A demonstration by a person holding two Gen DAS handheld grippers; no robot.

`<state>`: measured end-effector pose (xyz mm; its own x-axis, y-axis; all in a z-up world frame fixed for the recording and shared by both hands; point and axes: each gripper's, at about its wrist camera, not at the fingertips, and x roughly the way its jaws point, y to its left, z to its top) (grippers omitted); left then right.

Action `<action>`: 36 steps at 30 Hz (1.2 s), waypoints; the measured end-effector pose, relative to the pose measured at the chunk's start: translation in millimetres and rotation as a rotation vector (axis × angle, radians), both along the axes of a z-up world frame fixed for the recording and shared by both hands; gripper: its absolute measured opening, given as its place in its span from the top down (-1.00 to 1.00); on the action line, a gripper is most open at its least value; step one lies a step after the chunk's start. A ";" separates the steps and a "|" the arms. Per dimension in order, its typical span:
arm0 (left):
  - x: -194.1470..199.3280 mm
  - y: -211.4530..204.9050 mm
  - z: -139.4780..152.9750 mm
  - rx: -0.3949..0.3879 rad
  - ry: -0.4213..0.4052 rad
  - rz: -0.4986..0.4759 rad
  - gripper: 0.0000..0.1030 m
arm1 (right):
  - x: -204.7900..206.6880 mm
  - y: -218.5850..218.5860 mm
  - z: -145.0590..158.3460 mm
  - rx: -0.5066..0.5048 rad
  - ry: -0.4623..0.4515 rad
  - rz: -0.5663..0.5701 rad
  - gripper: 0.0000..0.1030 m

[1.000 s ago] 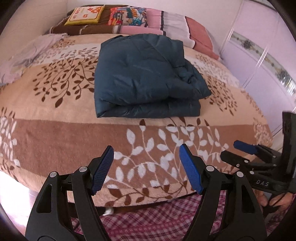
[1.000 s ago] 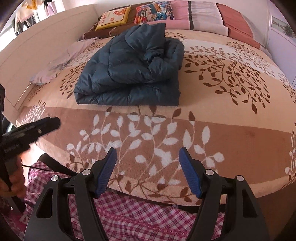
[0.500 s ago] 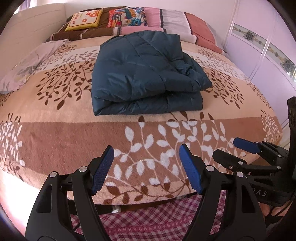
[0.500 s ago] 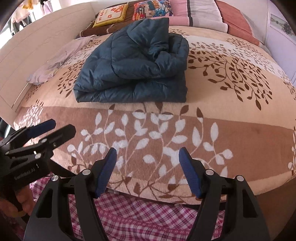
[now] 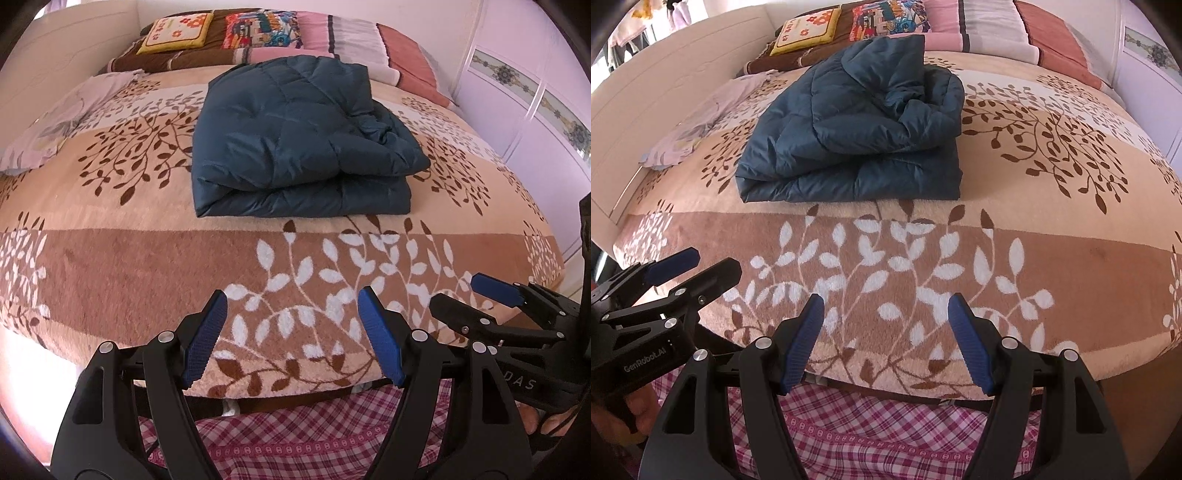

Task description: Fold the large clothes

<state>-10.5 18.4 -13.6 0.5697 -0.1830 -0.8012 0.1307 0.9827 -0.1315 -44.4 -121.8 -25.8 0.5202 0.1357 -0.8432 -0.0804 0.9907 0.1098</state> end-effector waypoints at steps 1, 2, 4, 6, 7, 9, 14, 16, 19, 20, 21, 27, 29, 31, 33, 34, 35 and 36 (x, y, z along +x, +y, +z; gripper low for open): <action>0.1 1.0 -0.1 0.000 0.002 0.003 -0.42 | -0.3 0.0 -0.1 0.000 0.002 0.000 -0.33; -0.2 2.0 -0.3 -0.001 0.003 0.007 -0.42 | -0.6 1.4 -0.3 0.000 0.003 -0.001 -0.33; -0.1 3.3 -0.5 -0.001 0.005 0.014 -0.42 | -1.0 2.6 -0.8 -0.001 0.005 0.001 -0.33; -0.1 4.4 -0.5 -0.003 0.006 0.017 -0.42 | -1.0 3.1 -1.1 -0.002 0.007 0.001 -0.33; -0.5 5.0 -0.6 -0.003 0.007 0.020 -0.42 | -0.6 3.3 -1.2 -0.002 0.007 0.001 -0.33; -0.3 5.5 -0.7 -0.004 0.008 0.022 -0.42 | -0.7 3.4 -1.5 -0.001 0.007 -0.001 -0.33; -0.7 6.5 -0.6 -0.004 0.008 0.026 -0.41 | -1.3 3.8 -2.4 0.003 0.012 -0.005 -0.33; -1.2 7.2 -0.5 -0.003 0.007 0.029 -0.41 | -1.6 3.6 -2.5 0.006 0.013 -0.007 -0.33; -1.3 8.1 -0.6 -0.003 0.008 0.031 -0.41 | -1.5 3.3 -2.8 0.009 0.015 -0.009 -0.33; -1.3 8.4 -0.7 -0.002 0.008 0.033 -0.42 | -1.3 2.8 -2.7 0.010 0.016 -0.010 -0.33; -1.4 8.9 -0.7 -0.003 0.008 0.034 -0.42 | -1.3 2.6 -2.9 0.011 0.017 -0.010 -0.33; -1.1 8.5 -0.6 0.002 0.012 0.045 -0.42 | -1.1 2.4 -3.4 0.012 0.018 -0.011 -0.33; -1.2 8.5 -1.2 0.004 0.014 0.049 -0.42 | -1.2 2.5 -3.4 0.013 0.019 -0.012 -0.33; -1.3 8.5 -1.5 0.006 0.016 0.053 -0.41 | -1.2 2.5 -3.6 0.013 0.018 -0.011 -0.33; -1.5 8.2 -1.5 0.007 0.016 0.055 -0.42 | -1.1 2.3 -3.5 0.013 0.018 -0.010 -0.33; -1.6 8.1 -1.7 0.007 0.016 0.055 -0.42 | -1.1 2.5 -3.4 0.012 0.018 -0.011 -0.33; -1.5 8.2 -1.8 0.007 0.016 0.055 -0.41 | -1.1 2.4 -3.6 0.013 0.018 -0.011 -0.33; -1.6 8.3 -1.8 0.007 0.016 0.056 -0.41 | -1.0 2.5 -3.7 0.012 0.019 -0.011 -0.33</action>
<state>-12.1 26.7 -15.4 0.5661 -0.1457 -0.8114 0.0734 0.9893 -0.1264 -45.4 -119.3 -29.5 0.5058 0.1407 -0.8511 -0.0677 0.9900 0.1235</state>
